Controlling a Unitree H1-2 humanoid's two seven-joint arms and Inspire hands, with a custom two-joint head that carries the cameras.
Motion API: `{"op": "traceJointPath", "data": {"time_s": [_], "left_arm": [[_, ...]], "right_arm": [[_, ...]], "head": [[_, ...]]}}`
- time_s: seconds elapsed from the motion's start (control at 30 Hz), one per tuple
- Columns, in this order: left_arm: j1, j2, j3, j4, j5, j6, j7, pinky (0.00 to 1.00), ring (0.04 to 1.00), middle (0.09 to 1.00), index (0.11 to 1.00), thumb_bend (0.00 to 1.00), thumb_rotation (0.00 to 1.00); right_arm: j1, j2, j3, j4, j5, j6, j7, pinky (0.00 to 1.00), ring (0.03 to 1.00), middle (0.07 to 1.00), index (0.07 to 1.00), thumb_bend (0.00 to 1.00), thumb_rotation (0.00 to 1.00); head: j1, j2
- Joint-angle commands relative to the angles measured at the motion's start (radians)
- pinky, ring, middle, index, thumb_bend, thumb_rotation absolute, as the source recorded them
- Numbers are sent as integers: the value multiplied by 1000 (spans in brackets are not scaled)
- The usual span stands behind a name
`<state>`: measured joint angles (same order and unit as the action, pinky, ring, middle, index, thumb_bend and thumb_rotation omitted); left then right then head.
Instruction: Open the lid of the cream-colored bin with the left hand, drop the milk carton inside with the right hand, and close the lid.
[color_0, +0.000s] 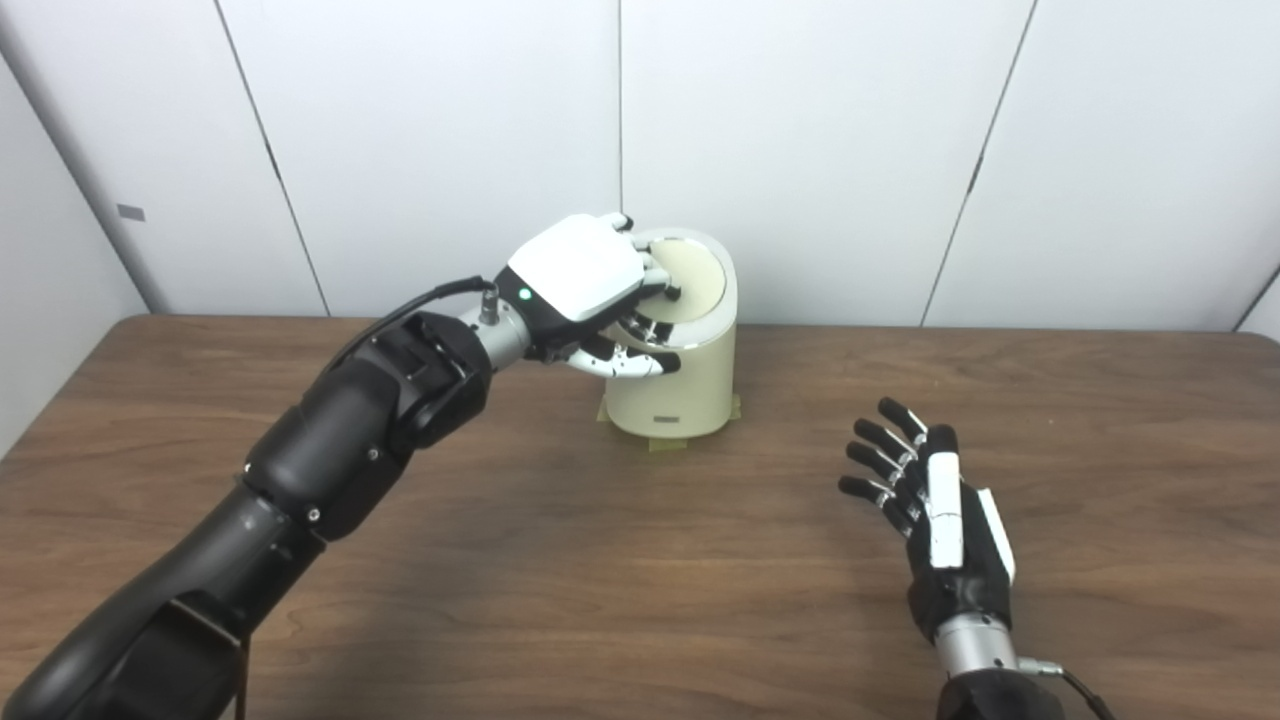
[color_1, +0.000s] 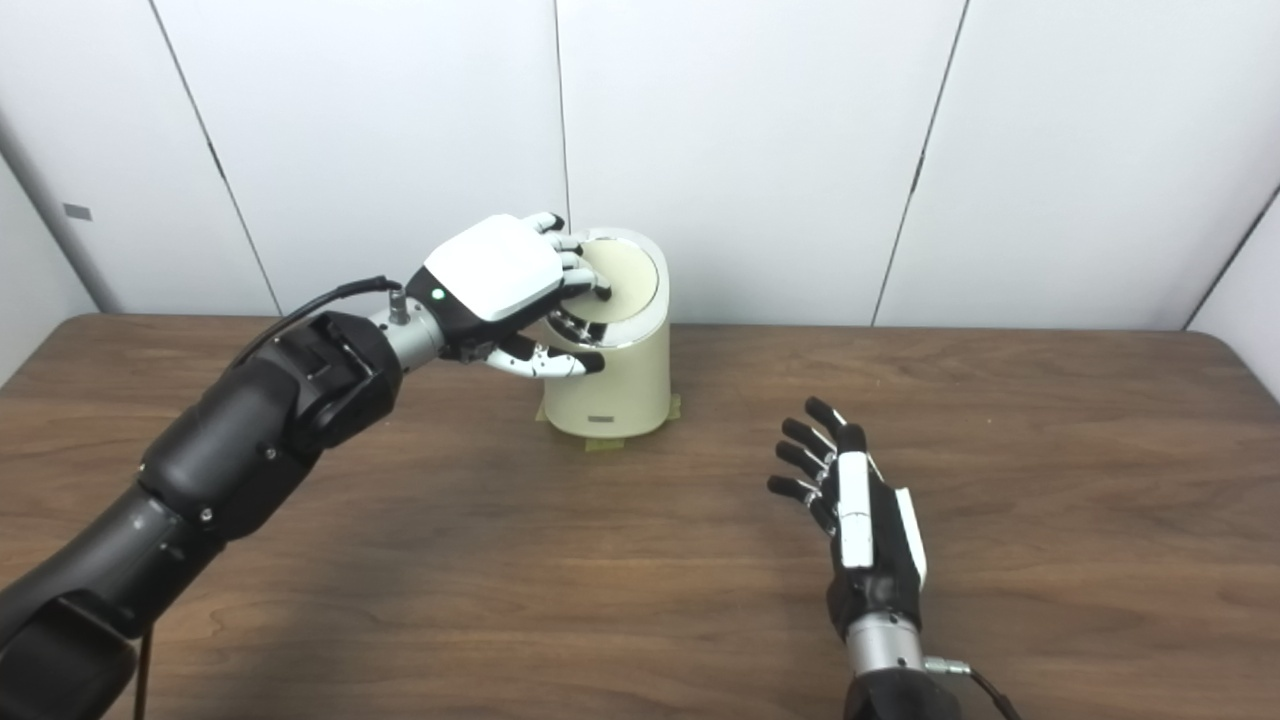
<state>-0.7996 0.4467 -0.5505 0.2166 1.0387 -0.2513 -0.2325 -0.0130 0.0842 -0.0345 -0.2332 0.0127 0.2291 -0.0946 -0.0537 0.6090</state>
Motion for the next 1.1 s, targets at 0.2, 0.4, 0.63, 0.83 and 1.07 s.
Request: {"op": "traceJointPath", "data": {"time_s": [0.2, 0.4, 0.63, 0.83, 1.07], "left_arm": [[-12, 19, -76, 40, 60, -83, 5, 945, 873, 785, 761, 485, 863], [-1, 30, -97, 36, 80, -85, 0, 922, 862, 775, 734, 517, 897], [18, 14, 0, -17, -50, -37, 13, 927, 860, 781, 764, 459, 840], [129, -92, 236, -226, -295, 175, -27, 867, 866, 810, 789, 428, 667], [335, -217, 421, -444, -524, 344, -24, 797, 877, 866, 844, 333, 676]], "right_arm": [[-34, 13, 7, -52, -11, -5, -11, 644, 776, 787, 836, 583, 1000], [-40, 6, 8, -51, -16, -6, -12, 653, 778, 789, 847, 586, 1000], [-45, 8, 0, -45, -11, -4, -15, 655, 775, 788, 844, 592, 1000], [-46, -5, -3, -49, 3, -21, -4, 664, 767, 791, 846, 595, 1000], [-54, -33, 0, -44, 15, -57, 23, 678, 789, 802, 826, 625, 987]], "head": [[-6, 4], [-9, 6], [-1, 5], [6, 4], [20, 1]]}}
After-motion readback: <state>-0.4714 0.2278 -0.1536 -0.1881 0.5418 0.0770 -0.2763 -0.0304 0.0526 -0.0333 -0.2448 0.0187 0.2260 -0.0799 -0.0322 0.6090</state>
